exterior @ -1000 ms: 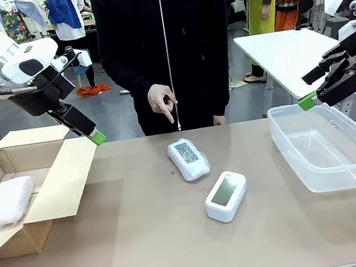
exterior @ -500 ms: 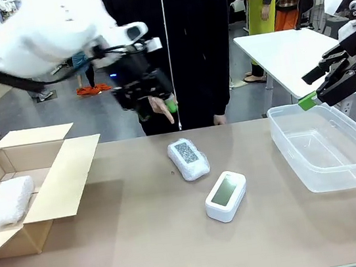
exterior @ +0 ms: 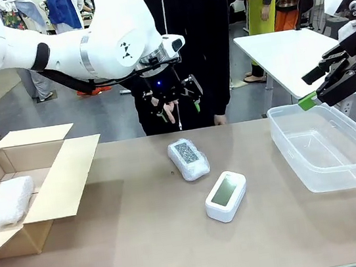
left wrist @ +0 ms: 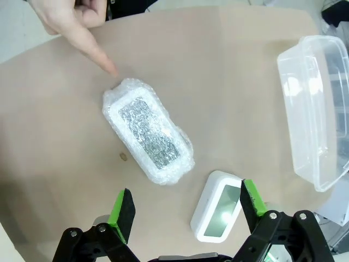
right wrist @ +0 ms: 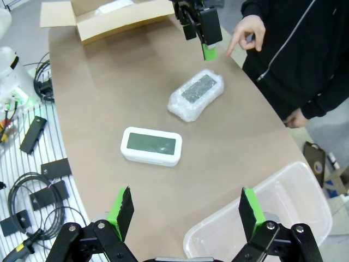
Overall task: Separate and place wrapped and unwrapped clocks.
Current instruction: Pick up the Digital clock indicated by the person.
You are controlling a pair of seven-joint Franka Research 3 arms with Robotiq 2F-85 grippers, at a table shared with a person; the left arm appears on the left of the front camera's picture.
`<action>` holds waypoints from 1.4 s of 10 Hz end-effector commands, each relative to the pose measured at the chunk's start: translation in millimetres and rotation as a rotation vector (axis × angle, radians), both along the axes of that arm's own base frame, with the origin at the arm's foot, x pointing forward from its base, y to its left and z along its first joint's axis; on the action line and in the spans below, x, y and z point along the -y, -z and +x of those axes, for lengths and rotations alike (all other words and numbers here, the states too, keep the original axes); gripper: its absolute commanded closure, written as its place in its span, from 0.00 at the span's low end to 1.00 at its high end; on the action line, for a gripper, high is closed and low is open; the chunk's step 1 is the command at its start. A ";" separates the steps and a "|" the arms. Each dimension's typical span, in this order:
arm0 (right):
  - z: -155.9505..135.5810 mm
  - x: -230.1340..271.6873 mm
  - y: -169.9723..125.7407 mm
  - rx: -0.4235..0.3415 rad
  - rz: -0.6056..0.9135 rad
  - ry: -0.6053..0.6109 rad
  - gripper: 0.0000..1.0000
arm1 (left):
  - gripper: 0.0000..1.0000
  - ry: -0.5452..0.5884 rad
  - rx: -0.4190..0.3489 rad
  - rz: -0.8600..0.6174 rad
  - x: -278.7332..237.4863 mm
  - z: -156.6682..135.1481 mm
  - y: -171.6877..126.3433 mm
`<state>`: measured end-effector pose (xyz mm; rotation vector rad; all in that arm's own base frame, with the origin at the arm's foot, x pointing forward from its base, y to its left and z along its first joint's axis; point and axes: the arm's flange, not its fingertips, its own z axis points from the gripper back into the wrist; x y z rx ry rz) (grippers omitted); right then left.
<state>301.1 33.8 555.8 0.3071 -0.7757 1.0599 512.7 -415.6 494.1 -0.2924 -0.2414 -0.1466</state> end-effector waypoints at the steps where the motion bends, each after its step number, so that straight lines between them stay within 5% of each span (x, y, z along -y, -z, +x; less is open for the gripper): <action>1: 2.2 0.4 2.1 -0.006 0.018 -0.018 0.00 | 0.00 0.007 -0.084 -0.057 -10.8 3.5 -6.3; 4: 2.2 0.4 2.1 -0.006 0.018 -0.018 0.00 | 0.00 -0.010 -0.046 -0.034 -4.2 2.4 -1.6; 7: 2.2 0.4 2.1 -0.006 0.018 -0.018 0.00 | 0.00 -0.266 -0.111 -0.019 24.4 13.4 41.8; 14: 2.2 0.4 2.1 -0.006 0.018 -0.018 0.00 | 0.00 -0.526 -0.182 0.036 32.5 31.7 100.9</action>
